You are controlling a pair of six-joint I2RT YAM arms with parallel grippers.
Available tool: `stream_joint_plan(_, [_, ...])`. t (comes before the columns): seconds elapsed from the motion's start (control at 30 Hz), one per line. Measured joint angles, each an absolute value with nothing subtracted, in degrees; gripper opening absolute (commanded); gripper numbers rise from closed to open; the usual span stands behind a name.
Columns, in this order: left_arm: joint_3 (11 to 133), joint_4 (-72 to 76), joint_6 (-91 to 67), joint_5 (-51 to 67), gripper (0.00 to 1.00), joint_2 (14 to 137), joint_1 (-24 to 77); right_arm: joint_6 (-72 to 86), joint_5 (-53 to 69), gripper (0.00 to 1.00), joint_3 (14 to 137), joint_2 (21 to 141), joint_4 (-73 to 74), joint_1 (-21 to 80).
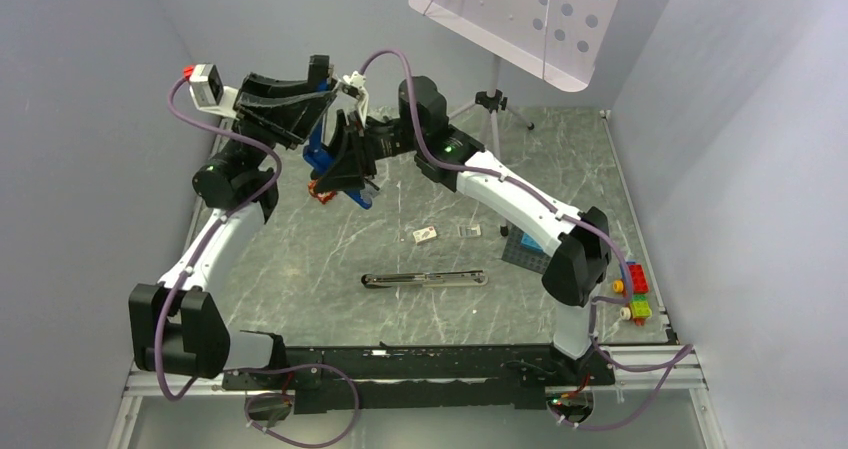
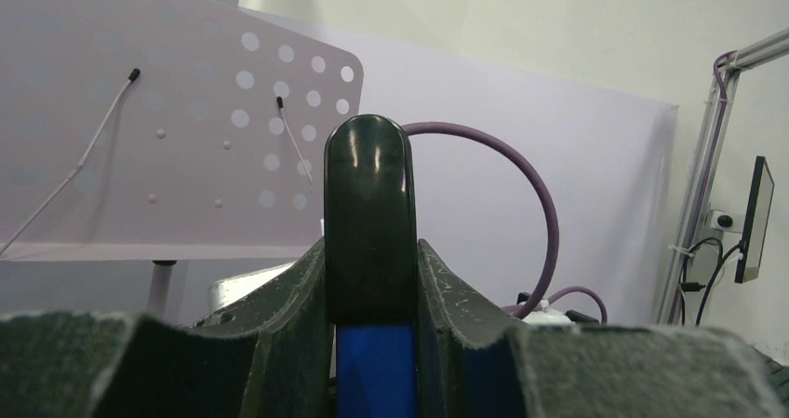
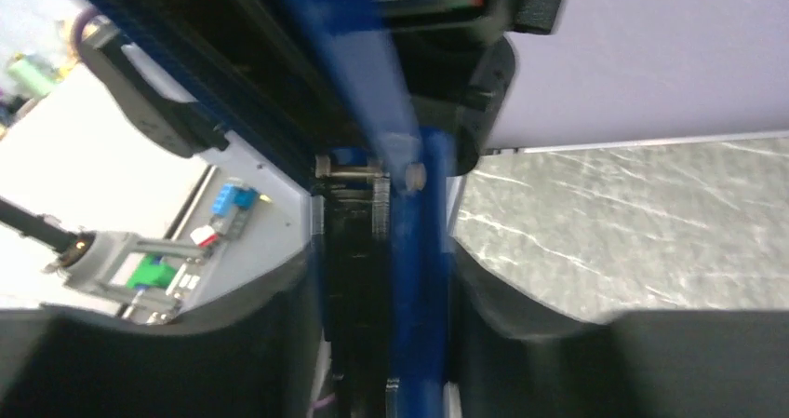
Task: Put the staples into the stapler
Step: Place the stapler at the center of the board.
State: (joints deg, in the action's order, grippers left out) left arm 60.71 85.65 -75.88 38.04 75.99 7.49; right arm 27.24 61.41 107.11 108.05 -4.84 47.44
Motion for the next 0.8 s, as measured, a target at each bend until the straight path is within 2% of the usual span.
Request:
stream_joint_plan(0.1, [59.0,85.41,-75.26,37.21,0.0,74.61,7.4,24.38,61.28,0.24,107.11,108.01,-2.92,47.18])
stream_joint_plan(0.2, [55.99,85.49,-74.11,36.29,0.0,72.64,6.79,20.08,60.9,0.21,106.96,107.28,1.5,46.78])
stream_joint_plan(0.43, [47.97,85.43,-73.06,32.49,0.0,69.93,5.43,8.71,60.2,0.19,104.77,103.42,14.44,42.54])
stream_joint_plan(0.8, [40.66,86.04,-73.3,33.36,0.14,70.59,5.5,-12.34,50.83,0.17,113.32,104.07,43.11,41.01])
